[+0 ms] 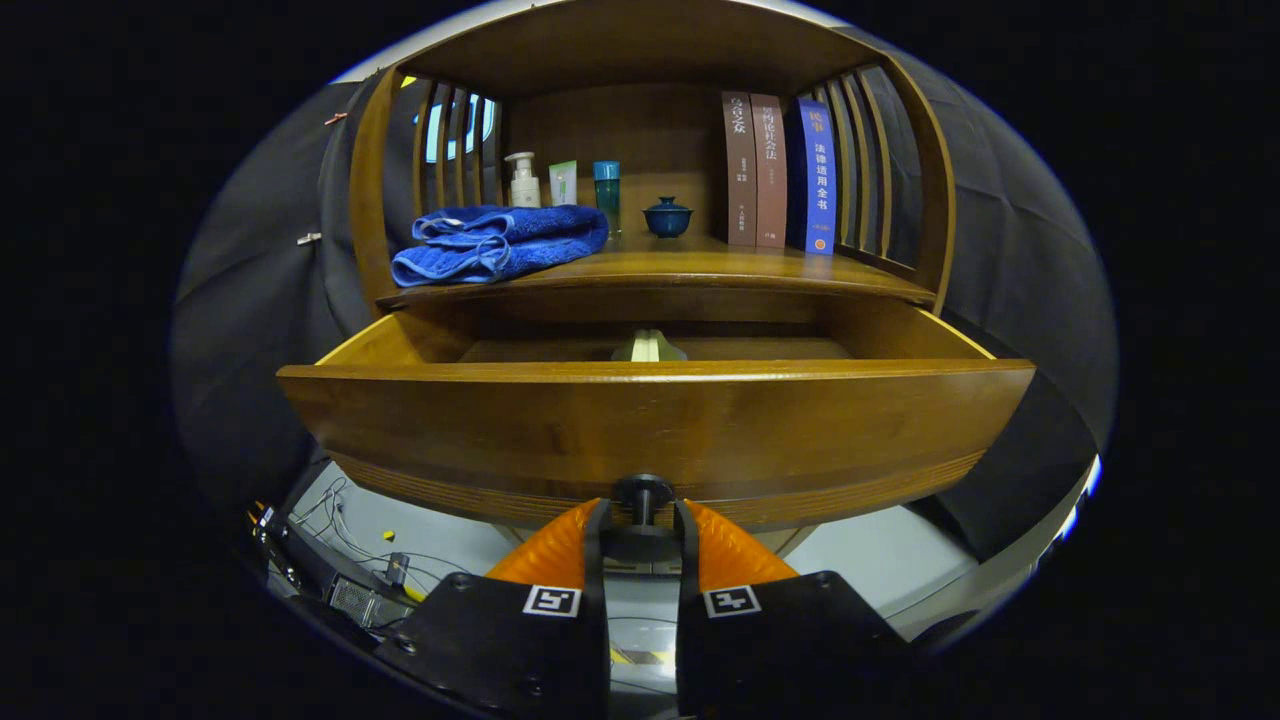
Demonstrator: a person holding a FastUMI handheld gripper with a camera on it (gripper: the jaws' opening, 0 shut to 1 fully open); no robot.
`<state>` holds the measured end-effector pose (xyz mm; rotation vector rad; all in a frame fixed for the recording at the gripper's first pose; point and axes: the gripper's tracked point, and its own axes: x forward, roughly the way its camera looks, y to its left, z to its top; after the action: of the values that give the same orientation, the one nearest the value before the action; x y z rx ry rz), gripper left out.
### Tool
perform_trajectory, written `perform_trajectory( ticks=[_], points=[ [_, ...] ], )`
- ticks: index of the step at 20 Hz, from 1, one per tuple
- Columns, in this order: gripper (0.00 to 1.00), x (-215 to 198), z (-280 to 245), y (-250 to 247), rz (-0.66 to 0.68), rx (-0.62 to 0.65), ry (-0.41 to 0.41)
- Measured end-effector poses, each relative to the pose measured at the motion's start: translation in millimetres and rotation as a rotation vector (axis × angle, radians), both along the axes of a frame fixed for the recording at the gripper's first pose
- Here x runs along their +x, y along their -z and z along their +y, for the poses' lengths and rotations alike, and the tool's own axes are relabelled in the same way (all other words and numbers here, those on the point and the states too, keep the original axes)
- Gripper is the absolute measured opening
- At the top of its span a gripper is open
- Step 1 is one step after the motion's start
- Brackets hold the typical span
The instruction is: Pull open the drawer, take out the items inside it, and place them on the countertop above the cabinet.
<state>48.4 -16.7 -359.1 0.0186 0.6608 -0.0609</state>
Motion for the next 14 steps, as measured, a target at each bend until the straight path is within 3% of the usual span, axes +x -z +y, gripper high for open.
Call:
perform_trajectory(
  ticks=[8, 14],
  points=[
    [0.3, -48.4, -0.3, 4.7, 0.043, 0.007, 0.011],
    [0.3, -52.1, 0.6, 3.5, 0.039, -0.001, -0.003]
  ],
)
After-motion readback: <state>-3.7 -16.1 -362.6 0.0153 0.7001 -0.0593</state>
